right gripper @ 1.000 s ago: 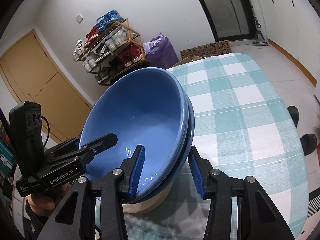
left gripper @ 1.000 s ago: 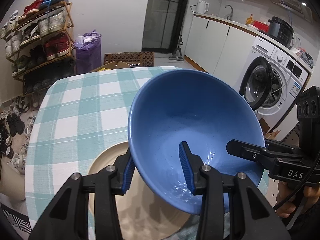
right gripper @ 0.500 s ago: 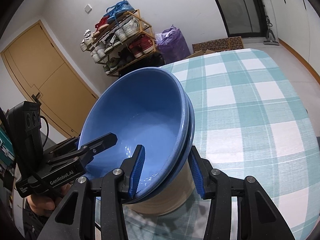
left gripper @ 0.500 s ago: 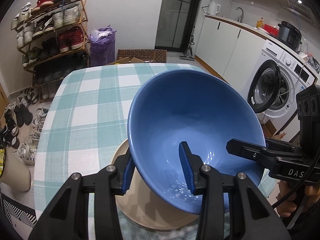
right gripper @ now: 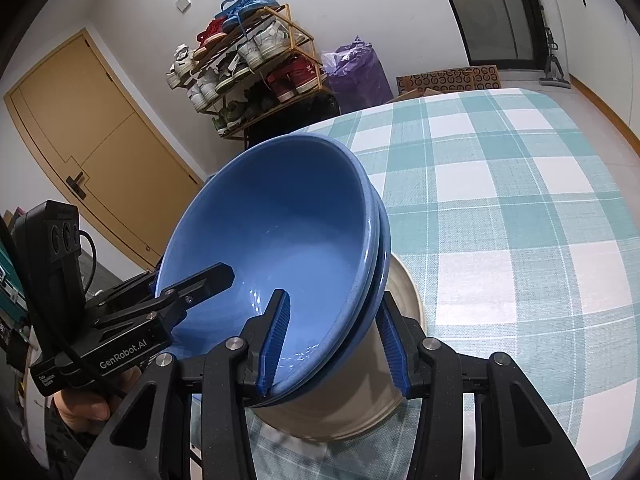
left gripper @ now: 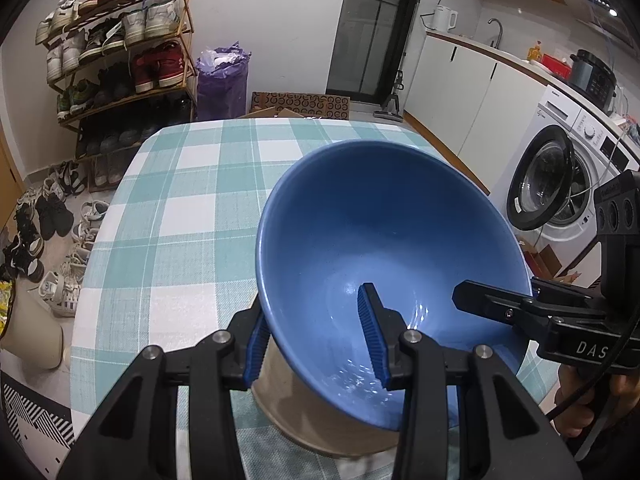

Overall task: Organize plates and bowls
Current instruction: 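Lift the nested blue bowls with both grippers and carry them over the beige plates, then lower the nested bowls onto the beige plates and open both grippers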

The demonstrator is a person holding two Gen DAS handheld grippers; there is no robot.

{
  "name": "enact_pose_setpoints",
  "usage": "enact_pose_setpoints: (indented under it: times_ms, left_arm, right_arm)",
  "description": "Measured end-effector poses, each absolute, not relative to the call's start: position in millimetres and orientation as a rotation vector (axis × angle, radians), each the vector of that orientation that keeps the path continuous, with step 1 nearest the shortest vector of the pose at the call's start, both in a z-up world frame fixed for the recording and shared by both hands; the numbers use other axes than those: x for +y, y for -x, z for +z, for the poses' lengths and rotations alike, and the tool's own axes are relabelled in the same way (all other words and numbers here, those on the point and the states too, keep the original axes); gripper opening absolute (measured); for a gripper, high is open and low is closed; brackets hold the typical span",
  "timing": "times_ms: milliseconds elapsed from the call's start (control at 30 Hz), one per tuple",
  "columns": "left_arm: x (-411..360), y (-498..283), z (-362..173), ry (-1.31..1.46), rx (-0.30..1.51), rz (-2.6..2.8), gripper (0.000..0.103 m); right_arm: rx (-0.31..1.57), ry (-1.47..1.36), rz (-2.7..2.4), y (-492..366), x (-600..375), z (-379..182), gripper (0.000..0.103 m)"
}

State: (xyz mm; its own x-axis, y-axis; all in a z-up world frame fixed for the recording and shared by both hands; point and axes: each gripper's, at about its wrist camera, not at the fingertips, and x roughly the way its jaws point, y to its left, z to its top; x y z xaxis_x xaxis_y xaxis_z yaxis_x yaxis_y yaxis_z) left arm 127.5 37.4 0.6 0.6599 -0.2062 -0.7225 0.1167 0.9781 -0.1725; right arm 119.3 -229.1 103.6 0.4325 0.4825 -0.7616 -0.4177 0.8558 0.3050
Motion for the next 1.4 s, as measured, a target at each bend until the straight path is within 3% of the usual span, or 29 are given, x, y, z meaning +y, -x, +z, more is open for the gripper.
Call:
enact_pose_setpoints:
  times_ms: [1400]
  left_arm:
    - [43.3, -140.4, -23.8, 0.142, 0.854, -0.162, 0.043]
  right_arm:
    - [1.004, -0.069, 0.536, -140.6, -222.8, 80.1, 0.045]
